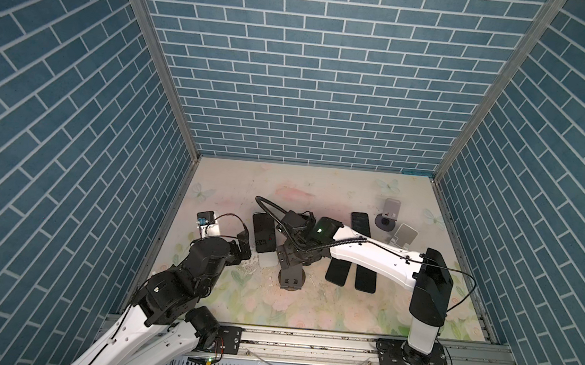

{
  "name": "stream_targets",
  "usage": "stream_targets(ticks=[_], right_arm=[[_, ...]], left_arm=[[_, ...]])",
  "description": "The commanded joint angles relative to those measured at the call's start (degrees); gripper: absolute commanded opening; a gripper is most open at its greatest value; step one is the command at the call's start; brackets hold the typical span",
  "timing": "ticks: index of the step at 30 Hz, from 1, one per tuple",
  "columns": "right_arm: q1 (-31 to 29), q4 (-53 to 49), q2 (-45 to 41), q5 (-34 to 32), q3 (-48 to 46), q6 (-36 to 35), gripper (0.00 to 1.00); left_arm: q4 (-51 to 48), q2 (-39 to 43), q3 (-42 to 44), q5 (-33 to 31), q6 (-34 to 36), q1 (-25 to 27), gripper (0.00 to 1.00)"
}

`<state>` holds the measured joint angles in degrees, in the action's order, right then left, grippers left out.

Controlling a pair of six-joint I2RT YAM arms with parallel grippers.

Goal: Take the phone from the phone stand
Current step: 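Reach the right gripper to the wooden stand while the left gripper moves off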

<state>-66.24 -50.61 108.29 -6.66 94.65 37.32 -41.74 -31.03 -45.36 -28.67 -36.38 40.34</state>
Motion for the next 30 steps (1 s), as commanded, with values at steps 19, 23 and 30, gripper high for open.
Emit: stream_targets(ticks=[19,23,30], right_arm=[[-1.53,-12.47,9.19,-1.36,10.91,4.81,0.97],[-1.53,-12.35,9.72,-1.13,11.04,4.69,0.97],[-1.53,-16.07,11.58,-3.94,11.58,6.34,0.95]], left_arm=[[-1.24,3.48,2.10,-0.15,0.81,-0.40,1.00],[-0.93,4.04,2.48,0.01,0.53,-0.40,1.00],[-0.31,3.10,2.53,0.09,0.79,-0.38,1.00]])
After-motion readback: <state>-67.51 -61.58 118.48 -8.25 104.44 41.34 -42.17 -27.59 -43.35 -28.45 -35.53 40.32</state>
